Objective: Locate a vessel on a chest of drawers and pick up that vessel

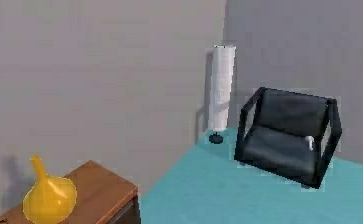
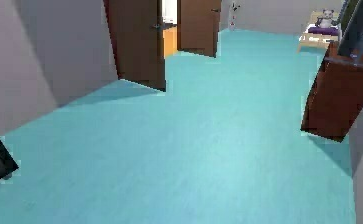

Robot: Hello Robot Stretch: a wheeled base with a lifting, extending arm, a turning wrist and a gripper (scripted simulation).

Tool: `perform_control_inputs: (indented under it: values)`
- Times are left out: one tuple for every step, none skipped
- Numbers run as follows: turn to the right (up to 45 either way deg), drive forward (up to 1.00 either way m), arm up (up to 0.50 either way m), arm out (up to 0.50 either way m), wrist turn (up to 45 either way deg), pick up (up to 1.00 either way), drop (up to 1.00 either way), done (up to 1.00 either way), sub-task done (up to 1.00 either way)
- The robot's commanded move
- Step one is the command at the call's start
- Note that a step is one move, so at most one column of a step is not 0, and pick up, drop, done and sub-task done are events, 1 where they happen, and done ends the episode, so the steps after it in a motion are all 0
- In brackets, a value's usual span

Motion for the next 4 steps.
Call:
perform_control_inputs:
  values:
    - [-45.0, 0.00, 0.00, 0.00, 0.0, 0.00, 0.00, 0.00, 0.00]
    - [-45.0, 0.00, 0.00, 0.00, 0.0, 0.00, 0.00, 0.00, 0.00]
    - [-36.0, 0.00, 0.00, 0.00, 0.0, 0.00, 0.00, 0.00, 0.00]
    - [0.0, 0.00, 0.50, 0.00, 0.0, 0.00, 0.00, 0.00, 0.00]
